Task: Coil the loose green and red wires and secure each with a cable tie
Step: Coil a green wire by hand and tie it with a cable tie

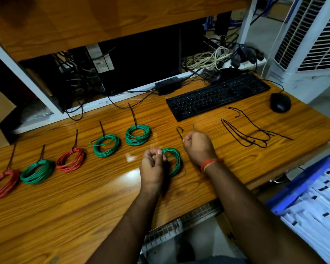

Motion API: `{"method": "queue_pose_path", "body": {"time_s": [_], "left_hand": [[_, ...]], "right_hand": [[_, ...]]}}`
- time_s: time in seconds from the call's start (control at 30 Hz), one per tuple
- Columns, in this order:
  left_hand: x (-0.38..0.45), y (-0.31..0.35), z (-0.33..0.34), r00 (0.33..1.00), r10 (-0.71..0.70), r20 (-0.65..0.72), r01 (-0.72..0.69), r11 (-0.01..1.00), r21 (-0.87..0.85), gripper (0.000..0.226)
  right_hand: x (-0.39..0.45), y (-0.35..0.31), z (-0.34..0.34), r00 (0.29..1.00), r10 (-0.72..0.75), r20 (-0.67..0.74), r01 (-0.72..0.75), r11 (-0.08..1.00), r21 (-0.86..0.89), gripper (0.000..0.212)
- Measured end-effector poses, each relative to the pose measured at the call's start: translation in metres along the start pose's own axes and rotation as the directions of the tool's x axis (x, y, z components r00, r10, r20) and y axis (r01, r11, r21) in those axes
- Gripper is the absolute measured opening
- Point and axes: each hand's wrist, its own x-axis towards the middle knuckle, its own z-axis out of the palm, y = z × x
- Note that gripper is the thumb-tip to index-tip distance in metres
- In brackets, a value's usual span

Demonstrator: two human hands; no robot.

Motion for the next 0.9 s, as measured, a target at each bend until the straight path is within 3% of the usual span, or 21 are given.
{"method": "queue_pose_path", "body": {"time_s": [0.07, 0.13, 0.3, 0.4, 0.5, 0.7, 0.9], "left_hand": [[0.000, 0.000, 0.001, 1.000, -0.004, -0.005, 0.005, 1.000, 0.014, 0.008], [-0.001, 0.000, 0.002, 1.000, -0.014, -0.012, 0.014, 1.000, 0.024, 0.008], [0.001, -0.003, 0.006, 0.999, -0.005, -0.050, 0.005, 1.000, 0.004, 0.010], [0.001, -0.006, 0.004, 0.999, -0.001, -0.054, 0.002, 1.000, 0.018, 0.009], [0.001, -0.004, 0.004, 0.997, 0.001, -0.074, 0.001, 0.999, 0.036, 0.013], [0.001, -0.003, 0.005, 0.994, 0.022, -0.107, -0.015, 0.998, 0.060, 0.012], [0.002, -0.005, 0.004, 0.999, -0.017, -0.047, 0.012, 0.996, -0.092, 0.007]], "right_hand": [[-0.015, 0.002, -0.001, 0.997, -0.056, -0.055, 0.071, 0.945, 0.320, 0.011], [-0.031, 0.001, -0.006, 0.989, -0.092, -0.117, 0.140, 0.839, 0.526, 0.006], [-0.054, -0.006, -0.023, 0.967, -0.139, -0.214, 0.251, 0.662, 0.706, 0.015], [-0.061, -0.002, -0.028, 0.950, -0.209, -0.231, 0.307, 0.758, 0.576, 0.016], [-0.065, 0.002, -0.025, 0.938, -0.309, -0.158, 0.341, 0.903, 0.263, 0.014], [-0.074, -0.005, -0.026, 0.952, -0.307, 0.019, 0.306, 0.938, -0.161, 0.007], [-0.067, -0.019, 0.009, 0.917, -0.387, -0.100, 0.364, 0.912, -0.189, 0.002]]}}
